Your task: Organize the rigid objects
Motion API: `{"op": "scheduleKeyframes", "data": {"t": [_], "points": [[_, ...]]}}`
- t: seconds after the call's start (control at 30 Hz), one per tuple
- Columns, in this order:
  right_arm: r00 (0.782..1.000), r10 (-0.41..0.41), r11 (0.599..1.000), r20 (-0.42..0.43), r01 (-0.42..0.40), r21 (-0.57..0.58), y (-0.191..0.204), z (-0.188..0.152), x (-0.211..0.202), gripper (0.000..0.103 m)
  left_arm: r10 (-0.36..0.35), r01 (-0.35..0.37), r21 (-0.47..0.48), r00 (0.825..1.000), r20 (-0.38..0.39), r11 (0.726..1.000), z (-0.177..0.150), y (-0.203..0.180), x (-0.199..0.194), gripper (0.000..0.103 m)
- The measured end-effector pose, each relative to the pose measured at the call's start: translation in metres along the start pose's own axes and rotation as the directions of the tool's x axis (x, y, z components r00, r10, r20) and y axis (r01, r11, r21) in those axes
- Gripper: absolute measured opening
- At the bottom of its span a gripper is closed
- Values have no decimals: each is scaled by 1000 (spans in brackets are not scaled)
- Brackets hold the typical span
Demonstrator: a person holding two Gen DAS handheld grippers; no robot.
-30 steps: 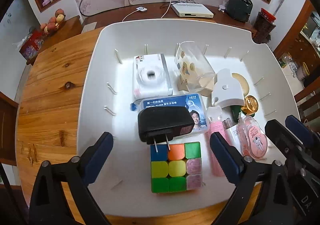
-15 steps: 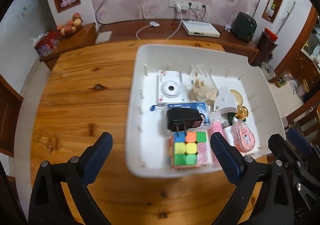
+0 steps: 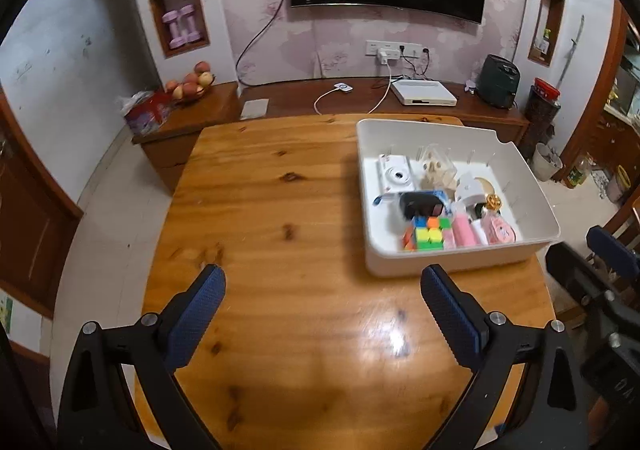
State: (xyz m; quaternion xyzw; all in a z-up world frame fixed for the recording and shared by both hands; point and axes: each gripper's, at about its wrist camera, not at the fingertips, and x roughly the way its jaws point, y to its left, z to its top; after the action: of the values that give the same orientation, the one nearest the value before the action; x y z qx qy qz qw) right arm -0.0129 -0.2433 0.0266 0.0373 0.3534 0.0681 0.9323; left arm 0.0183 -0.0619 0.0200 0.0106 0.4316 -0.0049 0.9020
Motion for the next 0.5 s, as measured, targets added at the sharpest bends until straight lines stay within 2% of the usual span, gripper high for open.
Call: {"op": "scheduleKeyframes", "data": {"t": [0.17,0.5], "points": [[999,25,999,20,-24,-25,28,-10,-32,81,-2,2,-17,1000,2,1000,-16,21,-23,99],[998,57,998,-5,-57,2,48,-28,-55,81,-30,27,-94,999,-30,995,-44,43,-42,99]]}}
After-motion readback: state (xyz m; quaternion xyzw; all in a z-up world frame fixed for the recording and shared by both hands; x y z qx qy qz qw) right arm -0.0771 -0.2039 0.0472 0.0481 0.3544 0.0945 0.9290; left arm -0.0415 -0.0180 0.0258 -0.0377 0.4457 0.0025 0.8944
